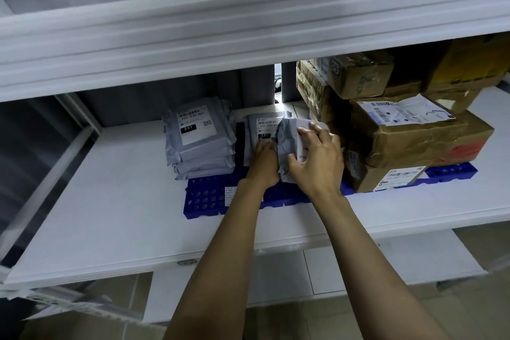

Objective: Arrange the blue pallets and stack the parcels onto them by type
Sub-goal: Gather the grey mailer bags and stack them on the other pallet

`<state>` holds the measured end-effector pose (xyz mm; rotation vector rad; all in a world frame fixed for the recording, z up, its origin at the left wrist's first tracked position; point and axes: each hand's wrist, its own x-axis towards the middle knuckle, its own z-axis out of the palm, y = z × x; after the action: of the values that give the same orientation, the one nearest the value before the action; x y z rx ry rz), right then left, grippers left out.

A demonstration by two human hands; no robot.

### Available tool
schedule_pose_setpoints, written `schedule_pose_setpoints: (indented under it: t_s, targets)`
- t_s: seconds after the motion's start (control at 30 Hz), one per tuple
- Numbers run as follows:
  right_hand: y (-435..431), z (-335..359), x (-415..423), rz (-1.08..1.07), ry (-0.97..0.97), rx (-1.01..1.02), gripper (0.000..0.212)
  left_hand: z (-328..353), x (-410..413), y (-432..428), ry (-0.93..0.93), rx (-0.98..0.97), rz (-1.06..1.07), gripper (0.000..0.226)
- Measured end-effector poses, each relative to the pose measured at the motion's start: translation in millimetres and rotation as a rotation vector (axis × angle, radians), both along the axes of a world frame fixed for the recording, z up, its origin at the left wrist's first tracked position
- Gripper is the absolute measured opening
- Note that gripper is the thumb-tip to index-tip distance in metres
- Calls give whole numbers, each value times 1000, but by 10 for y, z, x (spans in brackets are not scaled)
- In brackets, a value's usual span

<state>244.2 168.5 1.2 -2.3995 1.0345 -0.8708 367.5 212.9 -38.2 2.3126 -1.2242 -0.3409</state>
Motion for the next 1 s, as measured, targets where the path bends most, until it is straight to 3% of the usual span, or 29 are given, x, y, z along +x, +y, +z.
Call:
schedule_pose_setpoints:
  t_s: [0.07,0.1,0.2,0.3,0.47,0.67,0.77,0.87,1.0]
  targets:
    - [12,-7,16,2,-3,-13,60,113,-65,139,42,-188,30,33]
    - [24,-7,29,7,-17,-19,59,177,-108,225,139,-299,90,25]
    - [89,4,86,33,-96,-41,57,319,-228,460,558,-573,247,23]
    - [215,34,179,104,-197,-83,55,457,-338,619,830,-615,267,33]
    - [429,124,297,314,-328,-146,55,623,-334,846,780,-781,369,42]
    - [576,201,430,567,-558,47,50,749,-234,1139,685,-916,487,33]
    - [642,258,505,641,-646,115,42,773,-180,1286,727,-983,520,33]
    - [679,284,573,624,-704,149,36,795,-94,1429,746,-1069,590,31]
    - [668,215,708,464,-656,267,31,788,95,1630,785,-1160,640,53]
